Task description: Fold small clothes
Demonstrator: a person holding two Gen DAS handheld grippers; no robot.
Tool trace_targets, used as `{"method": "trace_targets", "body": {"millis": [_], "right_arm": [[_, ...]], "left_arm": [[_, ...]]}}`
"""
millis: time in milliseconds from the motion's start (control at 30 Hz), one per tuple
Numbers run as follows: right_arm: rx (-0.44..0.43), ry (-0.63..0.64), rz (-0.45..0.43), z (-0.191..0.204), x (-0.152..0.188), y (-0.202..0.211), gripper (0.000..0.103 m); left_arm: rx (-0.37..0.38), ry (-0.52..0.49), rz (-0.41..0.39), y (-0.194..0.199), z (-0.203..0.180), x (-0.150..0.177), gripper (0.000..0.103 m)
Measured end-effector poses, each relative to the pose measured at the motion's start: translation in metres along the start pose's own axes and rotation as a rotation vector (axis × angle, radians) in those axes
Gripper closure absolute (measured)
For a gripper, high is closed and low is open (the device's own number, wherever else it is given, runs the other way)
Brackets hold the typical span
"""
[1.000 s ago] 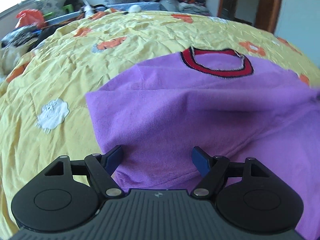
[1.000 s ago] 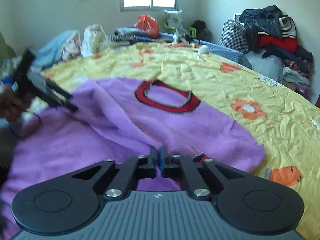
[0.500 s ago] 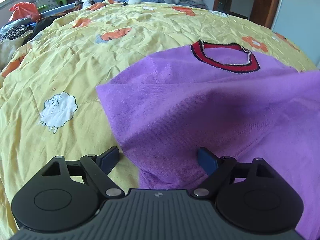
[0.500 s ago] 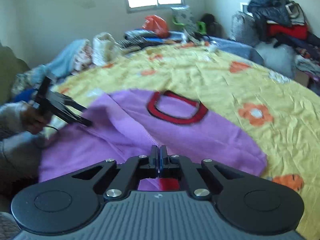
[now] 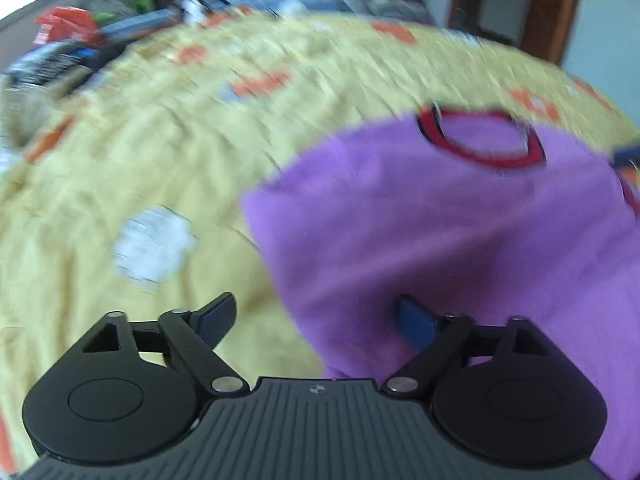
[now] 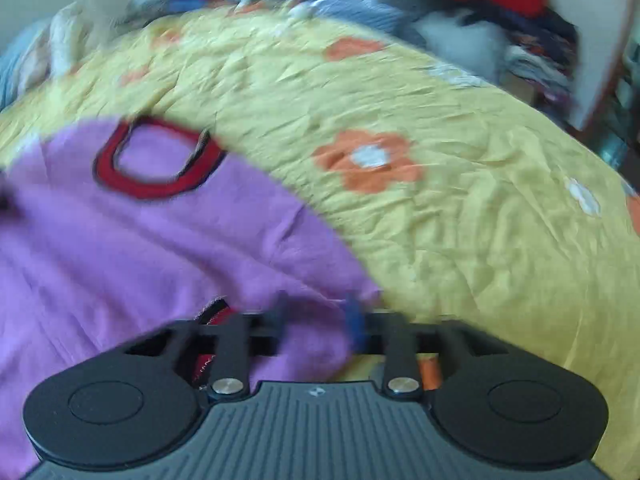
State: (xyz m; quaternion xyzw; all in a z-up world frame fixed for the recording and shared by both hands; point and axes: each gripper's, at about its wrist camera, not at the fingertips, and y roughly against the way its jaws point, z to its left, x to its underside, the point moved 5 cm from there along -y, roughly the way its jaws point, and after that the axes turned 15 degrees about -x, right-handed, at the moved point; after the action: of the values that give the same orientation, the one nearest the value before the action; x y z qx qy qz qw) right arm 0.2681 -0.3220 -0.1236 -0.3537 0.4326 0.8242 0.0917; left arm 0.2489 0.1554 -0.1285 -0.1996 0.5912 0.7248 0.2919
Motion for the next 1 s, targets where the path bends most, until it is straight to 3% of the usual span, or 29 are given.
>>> {"method": "trace_targets", "body": {"millis": [100, 200, 267, 300, 400, 433, 467, 500, 533, 567, 667, 733, 800, 933, 1000], "right_arm": [[-0.120, -0.094, -0.126, 0.014, 0.022, 0.026, 0.059], [-0.157, -0.162, -0.144, 0.021, 0.042, 0.021, 0.059], [-0.131, -0.183, -0.128, 0.021, 0.050, 0.011, 0.059], [-0.161, -0.193, -0.142, 0.023, 0.052, 0.007, 0.059], [-0.128, -0.198, -0.146, 0.027, 0.057, -0.007, 0.061], [-0.122, -0.189, -0.155, 0.031, 0.056, -0.009, 0.066], [-0.127, -0.193, -0.141, 0.033, 0.057, -0.014, 0.098], [-0.118, -0.188, -0.149, 0.037, 0.058, -0.015, 0.098], [-0.123, -0.169, -0.163, 0.042, 0.056, -0.013, 0.098], [-0.132, -0.159, -0.185, 0.047, 0.054, -0.008, 0.099], [-0.148, -0.134, -0.255, 0.061, 0.040, 0.018, 0.099], [-0.138, -0.139, -0.273, 0.063, 0.037, 0.035, 0.099], [-0.122, -0.160, -0.274, 0.059, 0.040, 0.043, 0.099], [-0.038, -0.248, -0.148, 0.028, 0.063, 0.010, 0.099], [-0.013, -0.202, -0.135, 0.027, 0.065, 0.001, 0.098]], "left_arm": [[0.062, 0.070, -0.070, 0.025, 0.006, -0.016, 0.019], [0.124, 0.098, -0.067, 0.019, -0.006, -0.034, 0.019], [0.079, 0.084, -0.046, -0.001, -0.016, -0.042, 0.020], [0.043, 0.077, -0.030, -0.013, -0.019, -0.043, 0.022], [-0.016, 0.086, 0.040, -0.044, -0.022, -0.039, 0.038], [-0.020, 0.087, 0.044, -0.049, -0.022, -0.035, 0.039], [-0.044, 0.079, 0.014, -0.048, -0.022, -0.034, 0.044], [-0.073, 0.066, 0.002, -0.047, -0.022, -0.033, 0.057], [-0.106, 0.059, -0.003, -0.044, -0.022, -0.034, 0.077], [-0.160, 0.053, 0.000, -0.045, -0.019, -0.034, 0.082], [-0.186, 0.061, -0.005, -0.047, -0.009, -0.032, 0.083], [-0.250, 0.004, -0.037, -0.046, -0.011, -0.031, 0.083], [-0.257, -0.008, -0.052, -0.046, -0.012, -0.031, 0.083], [-0.280, 0.006, -0.066, -0.051, -0.010, -0.035, 0.082], [-0.302, -0.029, -0.069, -0.055, -0.012, -0.039, 0.082]]}}
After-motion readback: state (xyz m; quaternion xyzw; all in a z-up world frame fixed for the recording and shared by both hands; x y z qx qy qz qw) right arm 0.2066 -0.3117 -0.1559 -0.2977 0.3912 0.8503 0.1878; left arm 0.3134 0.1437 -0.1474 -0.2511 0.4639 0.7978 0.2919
